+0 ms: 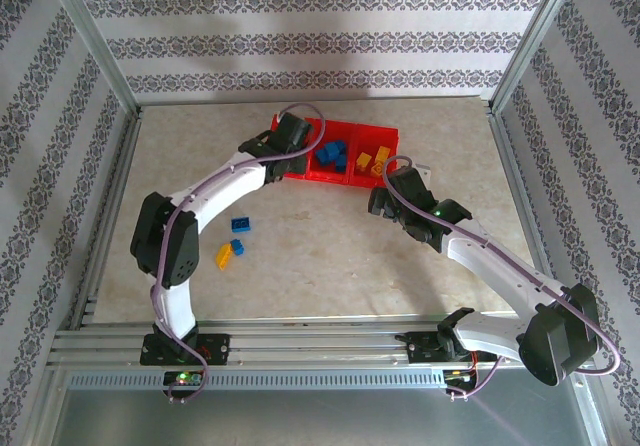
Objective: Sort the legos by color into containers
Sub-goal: Place the lego in the container.
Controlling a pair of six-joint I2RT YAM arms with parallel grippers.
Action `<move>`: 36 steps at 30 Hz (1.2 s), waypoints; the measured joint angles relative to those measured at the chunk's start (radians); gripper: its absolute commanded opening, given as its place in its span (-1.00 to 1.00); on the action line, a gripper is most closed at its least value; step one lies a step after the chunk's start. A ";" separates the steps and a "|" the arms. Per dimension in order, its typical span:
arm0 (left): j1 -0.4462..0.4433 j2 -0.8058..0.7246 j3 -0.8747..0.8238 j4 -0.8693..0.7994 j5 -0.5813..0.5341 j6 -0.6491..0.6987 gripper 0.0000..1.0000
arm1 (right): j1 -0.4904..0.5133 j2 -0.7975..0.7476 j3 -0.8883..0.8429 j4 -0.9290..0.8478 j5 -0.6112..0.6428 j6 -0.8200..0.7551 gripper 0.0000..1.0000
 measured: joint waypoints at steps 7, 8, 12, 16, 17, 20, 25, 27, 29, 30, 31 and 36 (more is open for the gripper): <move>0.062 0.163 0.155 0.018 -0.007 0.014 -0.43 | 0.000 0.000 0.000 0.000 0.000 0.000 0.96; 0.068 0.184 0.169 0.018 -0.007 0.014 -0.43 | 0.000 0.000 0.000 0.000 0.000 0.000 0.96; 0.090 0.256 0.220 0.016 -0.003 0.014 -0.42 | 0.000 0.000 0.000 0.000 0.000 0.000 0.96; 0.104 0.283 0.236 0.016 -0.003 0.013 -0.37 | 0.000 0.000 0.001 0.000 0.000 0.000 0.97; 0.105 0.285 0.238 0.016 -0.003 0.013 -0.36 | 0.000 0.001 0.001 0.000 0.000 0.000 0.96; 0.106 0.289 0.242 0.016 -0.003 0.013 -0.35 | 0.000 0.003 0.001 0.000 0.000 0.000 0.96; 0.107 0.306 0.248 0.016 -0.003 0.013 -0.34 | 0.000 0.013 0.005 0.000 -0.003 0.000 0.96; 0.108 0.317 0.248 0.016 -0.003 0.011 -0.28 | 0.000 0.018 0.008 0.000 -0.007 0.000 0.97; 0.109 0.328 0.248 0.016 -0.002 0.007 -0.21 | 0.000 0.018 0.008 0.000 -0.008 0.000 0.96; 0.110 0.333 0.248 0.016 -0.002 0.006 -0.17 | 0.000 0.018 0.008 0.000 -0.008 0.000 0.96; 0.111 0.336 0.248 0.016 -0.002 0.005 -0.14 | 0.000 0.018 0.009 0.000 -0.008 0.000 0.96; 0.112 0.337 0.248 0.016 0.001 0.005 -0.03 | 0.000 0.018 0.010 0.000 -0.008 0.000 0.96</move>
